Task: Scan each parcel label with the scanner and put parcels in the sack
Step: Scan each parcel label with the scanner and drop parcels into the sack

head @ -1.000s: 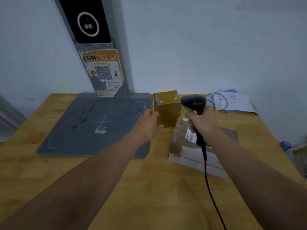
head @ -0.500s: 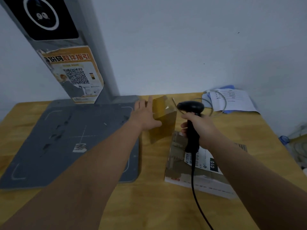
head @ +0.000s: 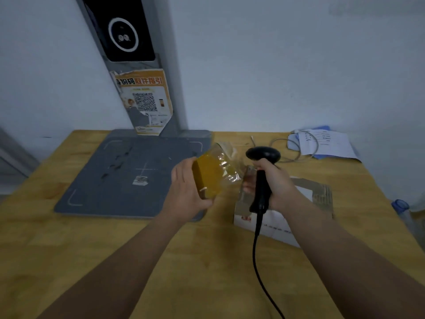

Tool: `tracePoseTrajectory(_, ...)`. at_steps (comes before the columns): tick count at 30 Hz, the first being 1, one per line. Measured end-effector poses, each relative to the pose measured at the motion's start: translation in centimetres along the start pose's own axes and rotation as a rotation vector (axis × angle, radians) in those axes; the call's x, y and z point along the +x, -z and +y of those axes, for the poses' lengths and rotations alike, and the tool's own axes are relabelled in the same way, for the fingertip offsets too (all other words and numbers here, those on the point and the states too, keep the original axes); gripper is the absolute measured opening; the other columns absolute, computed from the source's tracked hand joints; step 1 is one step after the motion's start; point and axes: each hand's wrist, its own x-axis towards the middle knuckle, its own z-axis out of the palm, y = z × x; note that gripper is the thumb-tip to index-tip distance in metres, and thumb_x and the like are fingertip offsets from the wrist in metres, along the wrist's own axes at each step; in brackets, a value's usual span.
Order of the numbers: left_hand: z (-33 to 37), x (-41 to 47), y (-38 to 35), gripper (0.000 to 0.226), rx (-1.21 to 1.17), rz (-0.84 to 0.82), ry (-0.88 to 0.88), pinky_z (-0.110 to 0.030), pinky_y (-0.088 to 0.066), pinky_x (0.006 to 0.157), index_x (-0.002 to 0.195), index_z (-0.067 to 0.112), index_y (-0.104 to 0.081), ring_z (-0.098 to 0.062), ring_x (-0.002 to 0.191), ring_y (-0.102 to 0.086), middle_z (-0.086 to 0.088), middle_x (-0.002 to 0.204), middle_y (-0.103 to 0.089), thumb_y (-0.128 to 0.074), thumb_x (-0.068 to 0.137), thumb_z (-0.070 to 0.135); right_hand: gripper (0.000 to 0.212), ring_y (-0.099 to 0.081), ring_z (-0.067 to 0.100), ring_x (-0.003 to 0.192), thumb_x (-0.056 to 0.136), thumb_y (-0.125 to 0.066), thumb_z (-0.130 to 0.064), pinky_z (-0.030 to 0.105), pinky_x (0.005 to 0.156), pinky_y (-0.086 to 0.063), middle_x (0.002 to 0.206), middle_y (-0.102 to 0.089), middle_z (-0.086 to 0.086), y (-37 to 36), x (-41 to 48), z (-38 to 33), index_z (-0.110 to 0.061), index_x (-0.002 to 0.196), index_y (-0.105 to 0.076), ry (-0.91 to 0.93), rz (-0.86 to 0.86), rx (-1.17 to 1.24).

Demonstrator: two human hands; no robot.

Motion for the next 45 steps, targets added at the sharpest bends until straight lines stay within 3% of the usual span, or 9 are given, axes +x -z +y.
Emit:
tracePoseTrajectory(5,0.0,-4.2,0.4,0.111,0.307,0.121,-0.314,-0.046,-0.033,0.108,0.139,0.006,-0.028,-0.032,0.127,-0.037,-0.014,0.136,-0.04,-0.09,0.055,0.044,0.065,-0.065,0.027,0.087,0.072,-0.076,-0.056,0.043,0.076,-0.057,0.096,-0.066,0.009,-1.3,-3.5,1.2,-0.014,0.118,-0.055,-0.039,-0.036,-0.14)
tracePoseTrajectory(11,0.4,-7.8,1.4,0.099,0.323,0.094,-0.401,-0.046,-0.033,0.111,0.142,0.012,-0.025,-0.029,0.132,-0.032,-0.007,0.141,-0.029,-0.072,0.069,0.058,0.05,-0.068,0.027,0.097,0.07,-0.08,-0.05,0.046,0.091,-0.054,0.099,-0.074,0.007,-1.3,-6.7,3.0,-0.017,0.105,-0.067,-0.01,-0.147,-0.224)
tracePoseTrajectory(16,3.4,-8.9,3.3,0.071,-0.441,0.097,0.211,-0.038,-0.028,0.113,0.15,0.027,-0.017,-0.017,0.141,-0.021,0.004,0.154,-0.016,-0.046,0.093,0.057,0.035,-0.068,0.023,0.102,0.087,-0.068,-0.024,0.039,0.083,-0.055,0.108,-0.074,0.002,0.1,-7.6,5.3,-0.021,0.121,-0.062,0.218,-0.251,-0.192)
tracePoseTrajectory(20,3.8,-8.3,5.2,0.046,-1.086,-0.249,0.73,-0.039,-0.046,0.097,0.138,0.024,-0.046,-0.021,0.117,-0.057,-0.003,0.136,-0.056,-0.048,0.097,0.043,0.04,-0.064,0.029,0.111,0.086,-0.067,-0.023,0.047,0.096,-0.05,0.118,-0.069,0.009,1.8,-7.8,6.5,-0.018,0.125,-0.058,0.191,-0.261,-0.151)
tracePoseTrajectory(23,2.8,-9.0,5.3,0.035,-1.06,-0.362,0.704,-0.037,-0.044,0.1,0.123,0.022,-0.061,-0.02,0.114,-0.059,-0.002,0.122,-0.066,-0.053,0.094,0.04,0.048,-0.063,0.03,0.112,0.079,-0.07,-0.022,0.044,0.094,-0.051,0.119,-0.068,0.014,2.6,-8.1,7.0,-0.015,0.126,-0.057,0.138,-0.262,-0.138)
tracePoseTrajectory(27,1.3,-9.7,4.4,0.039,-0.91,-0.271,0.699,-0.033,-0.045,0.1,0.126,0.016,-0.057,-0.017,0.111,-0.06,0.0,0.119,-0.067,-0.064,0.089,0.028,0.017,-0.064,0.018,0.079,0.09,-0.065,-0.015,0.022,0.059,-0.05,0.09,-0.066,0.007,1.8,-8.6,7.3,-0.016,0.107,-0.06,0.196,-0.078,-0.269)
tracePoseTrajectory(34,-1.4,-11.3,2.9,0.051,-0.878,-0.1,0.737,-0.029,-0.05,0.081,0.126,0.016,-0.053,-0.016,0.103,-0.063,0.0,0.117,-0.065,-0.076,0.081,0.021,0.025,-0.06,0.019,0.049,0.086,-0.067,-0.022,0.034,0.058,-0.053,0.055,-0.061,0.01,0.1,-10.9,9.0,-0.002,0.072,-0.062,0.409,-0.09,-0.637)
tracePoseTrajectory(40,-2.8,-12.8,1.6,0.073,-0.864,-0.041,0.782,-0.044,-0.047,0.102,0.135,0.019,-0.047,-0.018,0.112,-0.06,0.001,0.123,-0.063,-0.084,0.072,0.027,0.03,-0.066,0.019,0.048,0.088,-0.066,-0.035,0.029,0.051,-0.056,0.058,-0.066,0.008,-0.9,-12.2,10.7,-0.006,0.086,-0.064,0.385,-0.089,-0.655)
tracePoseTrajectory(45,-3.3,-13.1,0.8,0.083,-0.865,-0.024,0.841,-0.051,-0.038,0.109,0.143,0.022,-0.035,-0.024,0.126,-0.049,0.0,0.136,-0.053,-0.081,0.075,0.031,0.031,-0.061,0.016,0.041,0.091,-0.062,-0.034,0.029,0.049,-0.053,0.047,-0.058,0.002,-1.0,-12.7,11.0,-0.01,0.07,-0.061,0.349,-0.093,-0.682)
